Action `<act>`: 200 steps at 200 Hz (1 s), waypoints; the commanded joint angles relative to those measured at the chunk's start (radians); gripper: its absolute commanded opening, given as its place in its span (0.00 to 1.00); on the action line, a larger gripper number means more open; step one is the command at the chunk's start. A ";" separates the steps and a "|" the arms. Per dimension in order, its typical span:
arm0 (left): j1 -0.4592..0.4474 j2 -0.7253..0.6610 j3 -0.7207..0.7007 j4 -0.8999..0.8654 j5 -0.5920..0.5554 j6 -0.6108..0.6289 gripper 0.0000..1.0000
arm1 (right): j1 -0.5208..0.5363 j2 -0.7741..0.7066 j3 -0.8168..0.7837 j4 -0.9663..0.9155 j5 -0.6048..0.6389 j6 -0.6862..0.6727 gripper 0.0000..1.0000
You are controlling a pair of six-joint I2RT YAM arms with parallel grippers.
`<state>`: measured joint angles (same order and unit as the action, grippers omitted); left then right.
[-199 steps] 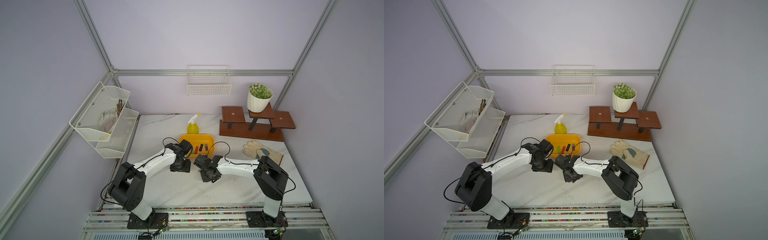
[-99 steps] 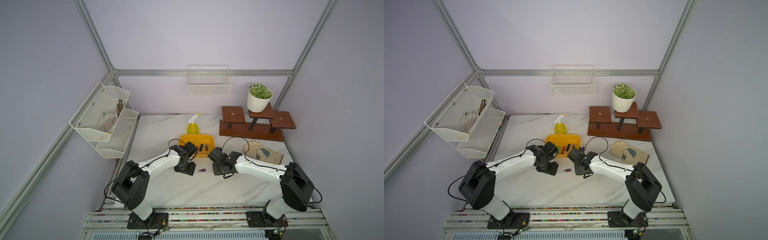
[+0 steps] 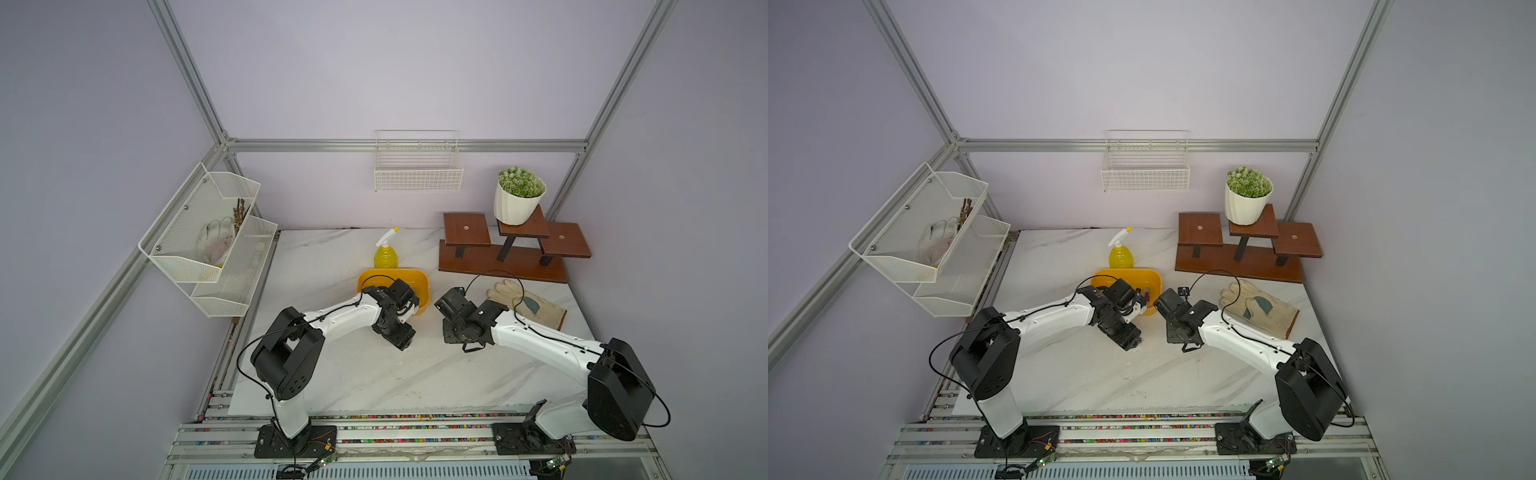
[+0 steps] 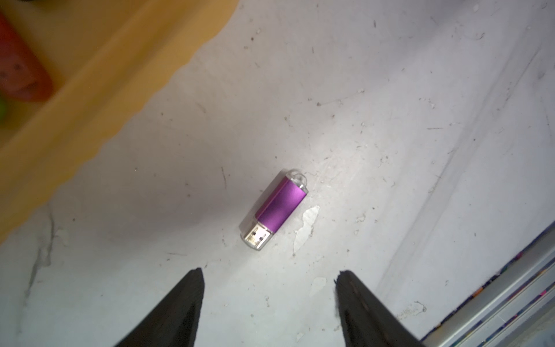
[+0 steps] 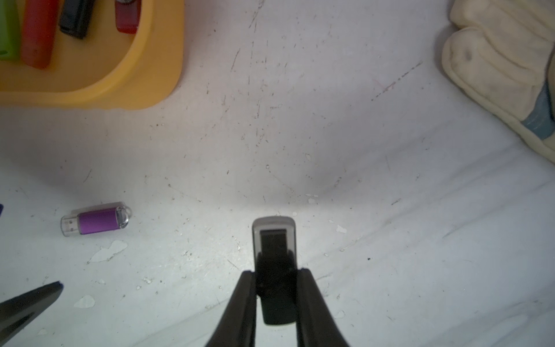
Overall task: Put the usb flash drive into the storage box
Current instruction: Pick up the USB flash from the center of the board.
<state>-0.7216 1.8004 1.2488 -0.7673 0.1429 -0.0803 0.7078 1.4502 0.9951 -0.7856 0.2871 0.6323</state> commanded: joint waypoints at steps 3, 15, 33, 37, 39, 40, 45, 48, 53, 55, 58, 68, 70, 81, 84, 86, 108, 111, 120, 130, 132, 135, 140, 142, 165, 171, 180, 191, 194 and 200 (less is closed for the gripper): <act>-0.001 0.026 0.020 0.038 0.047 0.127 0.73 | -0.030 -0.023 -0.017 -0.030 0.032 -0.024 0.00; -0.002 0.026 0.012 0.055 0.045 0.153 0.74 | -0.040 -0.030 -0.017 -0.034 0.032 -0.030 0.00; -0.002 0.018 0.004 0.077 0.040 0.180 0.74 | -0.050 -0.040 -0.016 -0.039 0.031 -0.034 0.00; -0.002 0.016 -0.001 0.087 0.040 0.187 0.74 | -0.051 -0.042 -0.016 -0.041 0.030 -0.035 0.00; -0.002 0.014 -0.003 0.093 0.039 0.189 0.74 | -0.053 -0.044 -0.016 -0.041 0.029 -0.034 0.00; -0.002 0.012 -0.004 0.096 0.039 0.191 0.74 | -0.053 -0.044 -0.016 -0.040 0.029 -0.034 0.00; -0.002 0.010 -0.010 0.106 0.034 0.195 0.74 | -0.055 -0.045 -0.018 -0.040 0.029 -0.034 0.00; -0.001 0.008 -0.012 0.111 0.032 0.197 0.74 | -0.056 -0.045 -0.018 -0.040 0.029 -0.036 0.00; -0.003 0.008 -0.012 0.118 0.031 0.202 0.74 | -0.057 -0.045 -0.019 -0.040 0.027 -0.038 0.00; -0.004 0.009 -0.012 0.119 0.032 0.203 0.75 | -0.057 -0.046 -0.019 -0.040 0.026 -0.038 0.00; -0.004 0.010 -0.012 0.121 0.032 0.206 0.74 | -0.059 -0.047 -0.020 -0.041 0.026 -0.038 0.00; -0.004 0.018 -0.007 0.123 0.031 0.208 0.74 | -0.061 -0.047 -0.022 -0.040 0.024 -0.039 0.00; -0.005 0.020 -0.005 0.124 0.031 0.208 0.74 | -0.061 -0.047 -0.022 -0.040 0.024 -0.040 0.00; -0.007 0.028 0.000 0.124 0.027 0.207 0.73 | -0.063 -0.047 -0.023 -0.040 0.024 -0.040 0.00; -0.008 0.030 0.000 0.124 0.025 0.207 0.72 | -0.064 -0.048 -0.023 -0.039 0.022 -0.041 0.00; -0.010 0.032 0.000 0.124 0.024 0.207 0.72 | -0.064 -0.047 -0.023 -0.040 0.023 -0.041 0.00; -0.015 0.042 -0.005 0.130 0.001 0.205 0.70 | -0.068 -0.045 -0.017 -0.040 0.021 -0.047 0.00; -0.016 0.041 -0.005 0.130 0.001 0.203 0.70 | -0.069 -0.044 -0.016 -0.040 0.021 -0.048 0.00; -0.016 0.043 -0.008 0.131 0.003 0.201 0.69 | -0.071 -0.044 -0.016 -0.040 0.021 -0.048 0.00; -0.019 0.041 -0.009 0.132 0.001 0.199 0.69 | -0.070 -0.044 -0.016 -0.041 0.021 -0.049 0.00; -0.020 0.041 -0.010 0.132 -0.001 0.197 0.69 | -0.072 -0.044 -0.016 -0.041 0.021 -0.050 0.00; -0.021 0.041 -0.011 0.133 -0.003 0.196 0.69 | -0.072 -0.044 -0.016 -0.041 0.020 -0.049 0.00; -0.024 0.041 -0.012 0.136 -0.007 0.195 0.69 | -0.073 -0.044 -0.016 -0.040 0.020 -0.049 0.00; -0.025 0.041 -0.013 0.138 -0.008 0.194 0.69 | -0.073 -0.044 -0.016 -0.041 0.020 -0.049 0.00; -0.034 0.050 -0.026 0.155 -0.028 0.192 0.68 | -0.074 -0.042 -0.016 -0.038 0.018 -0.051 0.00; -0.036 0.054 -0.026 0.155 -0.035 0.189 0.68 | -0.075 -0.042 -0.016 -0.038 0.017 -0.052 0.00; -0.038 0.058 -0.029 0.157 -0.036 0.187 0.67 | -0.074 -0.044 -0.016 -0.038 0.016 -0.054 0.00; -0.039 0.062 -0.030 0.157 -0.041 0.184 0.66 | -0.076 -0.044 -0.019 -0.034 0.015 -0.054 0.00; -0.040 0.063 -0.031 0.156 -0.042 0.184 0.66 | -0.076 -0.043 -0.019 -0.034 0.014 -0.054 0.00; -0.041 0.063 -0.032 0.156 -0.044 0.182 0.66 | -0.077 -0.043 -0.020 -0.034 0.012 -0.054 0.00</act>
<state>-0.7547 1.8503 1.2285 -0.6392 0.1177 0.0975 0.6403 1.4242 0.9821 -0.8097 0.2977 0.5884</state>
